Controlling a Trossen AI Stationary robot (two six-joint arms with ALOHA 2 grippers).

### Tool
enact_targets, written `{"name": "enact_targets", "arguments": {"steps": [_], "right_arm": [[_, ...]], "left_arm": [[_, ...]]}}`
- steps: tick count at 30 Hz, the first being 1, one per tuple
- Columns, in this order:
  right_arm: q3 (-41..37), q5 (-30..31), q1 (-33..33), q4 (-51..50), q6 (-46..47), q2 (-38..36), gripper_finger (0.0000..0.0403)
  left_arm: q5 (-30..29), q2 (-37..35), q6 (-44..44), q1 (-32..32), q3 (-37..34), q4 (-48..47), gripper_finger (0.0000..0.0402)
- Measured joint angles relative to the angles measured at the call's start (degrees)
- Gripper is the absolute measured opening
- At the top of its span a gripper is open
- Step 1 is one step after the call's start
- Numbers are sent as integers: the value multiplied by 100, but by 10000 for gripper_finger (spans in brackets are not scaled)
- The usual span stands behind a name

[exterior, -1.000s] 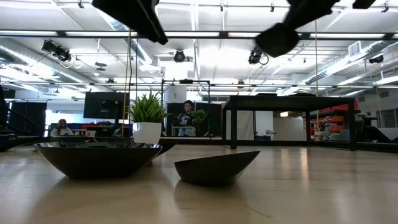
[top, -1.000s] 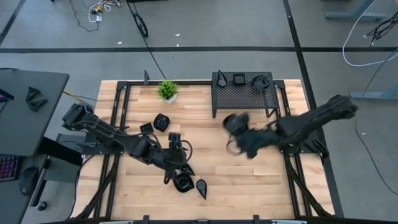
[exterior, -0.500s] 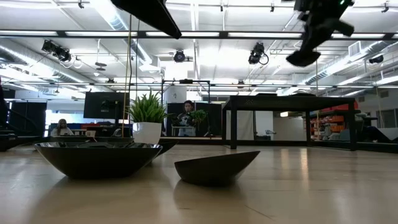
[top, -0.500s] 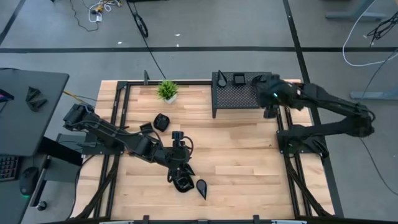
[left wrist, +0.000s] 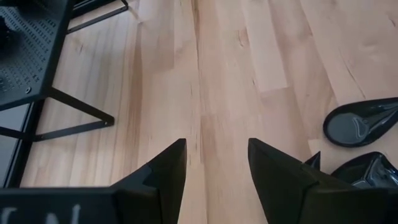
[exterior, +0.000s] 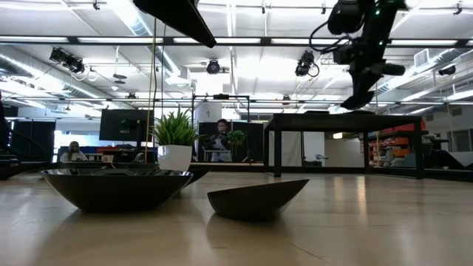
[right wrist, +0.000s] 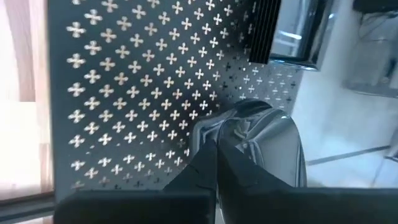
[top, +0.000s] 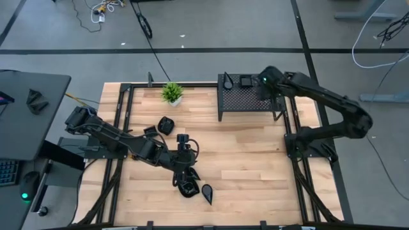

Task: Pick & Place Mini shaped plates
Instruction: Stack the black leaf-shaped plate on top of the black leaf-shaped plate on the shelf

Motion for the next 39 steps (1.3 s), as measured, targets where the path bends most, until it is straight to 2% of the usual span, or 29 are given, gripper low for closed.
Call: {"name": "enact_targets", "arguments": {"steps": [7,15,19,24,28,34,39], "right_arm": [[0,-379,-323,268,-10,256,8],[0,-385,-594,268,324,286,10],[0,-383,-632,267,442,286,32],[0,-386,-630,268,515,286,78],[0,-732,-615,170,552,205,104],[2,-754,-447,-89,777,-14,113],[2,-626,-480,-556,1022,-26,100]], "left_arm": [[0,0,-3,0,0,1,177],[2,0,-80,0,0,0,177],[1,0,-127,0,0,2,177],[1,0,-151,0,-2,0,177],[2,0,-151,0,-2,0,177],[2,0,-149,0,-4,0,177],[2,0,-149,0,-4,0,177]]}}
